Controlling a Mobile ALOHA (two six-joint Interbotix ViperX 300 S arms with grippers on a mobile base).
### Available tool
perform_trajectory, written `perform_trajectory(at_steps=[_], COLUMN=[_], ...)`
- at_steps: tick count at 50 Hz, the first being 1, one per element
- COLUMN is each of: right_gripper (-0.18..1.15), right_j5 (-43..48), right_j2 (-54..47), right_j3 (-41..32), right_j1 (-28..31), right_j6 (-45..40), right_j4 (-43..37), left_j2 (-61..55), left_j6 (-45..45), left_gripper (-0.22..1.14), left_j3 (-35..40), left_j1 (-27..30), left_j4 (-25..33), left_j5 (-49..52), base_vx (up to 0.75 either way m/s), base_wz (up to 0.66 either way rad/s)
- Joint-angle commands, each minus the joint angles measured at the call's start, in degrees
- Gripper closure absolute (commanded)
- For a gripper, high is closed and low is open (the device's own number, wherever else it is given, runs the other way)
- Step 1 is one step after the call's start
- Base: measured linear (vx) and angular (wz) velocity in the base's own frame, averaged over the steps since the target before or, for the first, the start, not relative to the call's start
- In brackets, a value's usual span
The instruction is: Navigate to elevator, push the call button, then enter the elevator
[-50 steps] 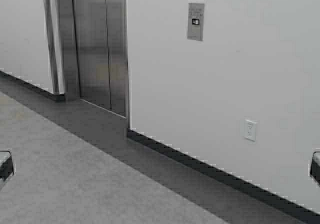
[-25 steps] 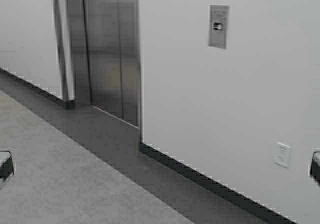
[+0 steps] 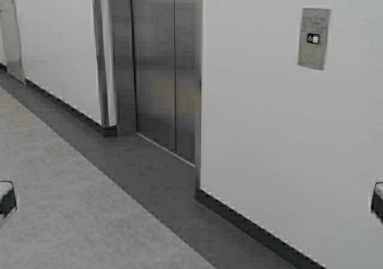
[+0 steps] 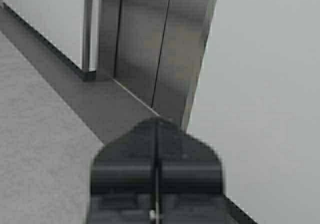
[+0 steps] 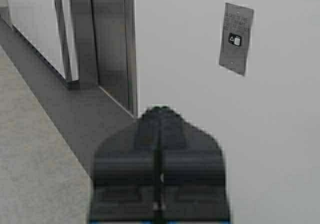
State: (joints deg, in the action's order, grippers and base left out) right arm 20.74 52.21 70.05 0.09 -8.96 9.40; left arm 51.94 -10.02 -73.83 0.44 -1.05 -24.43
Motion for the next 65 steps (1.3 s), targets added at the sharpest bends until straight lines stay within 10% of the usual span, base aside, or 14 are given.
perform_trajectory(at_steps=[1, 27, 65], right_gripper=[0.93, 0.93, 0.93], right_j5=[-0.8, -5.5, -35.8], right_j2=[-0.4, -2.0, -3.8], right_j3=[-1.8, -3.3, -15.1], right_j1=[0.0, 0.1, 1.9], right_j6=[0.3, 0.6, 8.3], right_j4=[0.1, 0.2, 6.1], left_j2=[-0.1, 0.2, 6.9], left_j6=[0.0, 0.5, -0.4], left_gripper=[0.89, 0.89, 0.89], left_j3=[1.2, 1.1, 0.4], left_j1=[0.1, -1.1, -1.2], left_j4=[-0.1, -0.1, 0.2], left_j5=[-0.4, -0.4, 7.2], base_vx=[0.44, 0.45, 0.37], base_wz=[0.02, 0.01, 0.01])
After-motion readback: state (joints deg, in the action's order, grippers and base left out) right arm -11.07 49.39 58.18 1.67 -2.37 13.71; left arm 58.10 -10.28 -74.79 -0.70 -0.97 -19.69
